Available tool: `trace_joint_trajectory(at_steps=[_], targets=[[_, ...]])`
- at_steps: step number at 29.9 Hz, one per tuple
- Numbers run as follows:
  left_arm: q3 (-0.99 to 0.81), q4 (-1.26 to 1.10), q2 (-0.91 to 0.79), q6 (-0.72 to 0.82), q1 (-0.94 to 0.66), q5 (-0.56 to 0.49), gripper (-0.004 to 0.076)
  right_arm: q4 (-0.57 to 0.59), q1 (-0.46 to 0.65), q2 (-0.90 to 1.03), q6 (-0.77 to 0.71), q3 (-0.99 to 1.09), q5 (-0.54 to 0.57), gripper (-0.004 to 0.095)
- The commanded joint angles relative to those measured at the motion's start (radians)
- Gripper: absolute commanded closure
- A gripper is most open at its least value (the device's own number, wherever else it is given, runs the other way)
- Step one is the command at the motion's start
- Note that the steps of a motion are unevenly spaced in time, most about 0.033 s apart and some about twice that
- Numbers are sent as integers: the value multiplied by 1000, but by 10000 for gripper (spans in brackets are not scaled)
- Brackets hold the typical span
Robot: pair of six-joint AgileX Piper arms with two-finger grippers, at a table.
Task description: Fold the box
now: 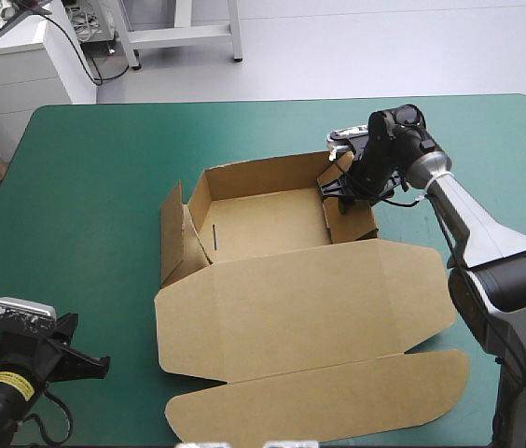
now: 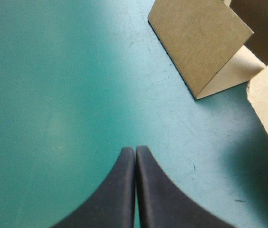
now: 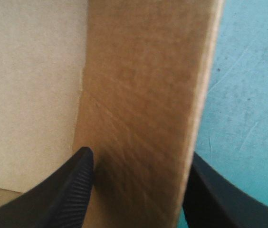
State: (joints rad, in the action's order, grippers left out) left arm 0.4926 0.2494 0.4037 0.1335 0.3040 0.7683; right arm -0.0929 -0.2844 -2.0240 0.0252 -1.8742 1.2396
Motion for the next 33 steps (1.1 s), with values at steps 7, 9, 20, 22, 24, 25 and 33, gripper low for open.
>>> trace_joint_trajectory(at_steps=[7, 9, 20, 22, 24, 25, 33], targets=[[25, 8, 8, 10, 6, -60, 732, -5, 2, 25, -17, -20, 11, 529], [25, 8, 8, 10, 6, -60, 732, 4, 2, 25, -25, -20, 11, 662], [25, 13, 8, -8, 6, -60, 732, 4, 4, 70, -54, -28, 11, 927], [25, 11, 8, -8, 6, -60, 732, 11, 6, 110, -58, -31, 11, 927], [25, 11, 8, -8, 6, -60, 732, 37, 12, 159, -73, -31, 11, 927], [25, 11, 8, -8, 6, -60, 732, 45, 13, 181, -79, -31, 11, 927], [25, 1, 8, -6, 6, -62, 732, 115, 48, 405, -118, -31, 11, 927]])
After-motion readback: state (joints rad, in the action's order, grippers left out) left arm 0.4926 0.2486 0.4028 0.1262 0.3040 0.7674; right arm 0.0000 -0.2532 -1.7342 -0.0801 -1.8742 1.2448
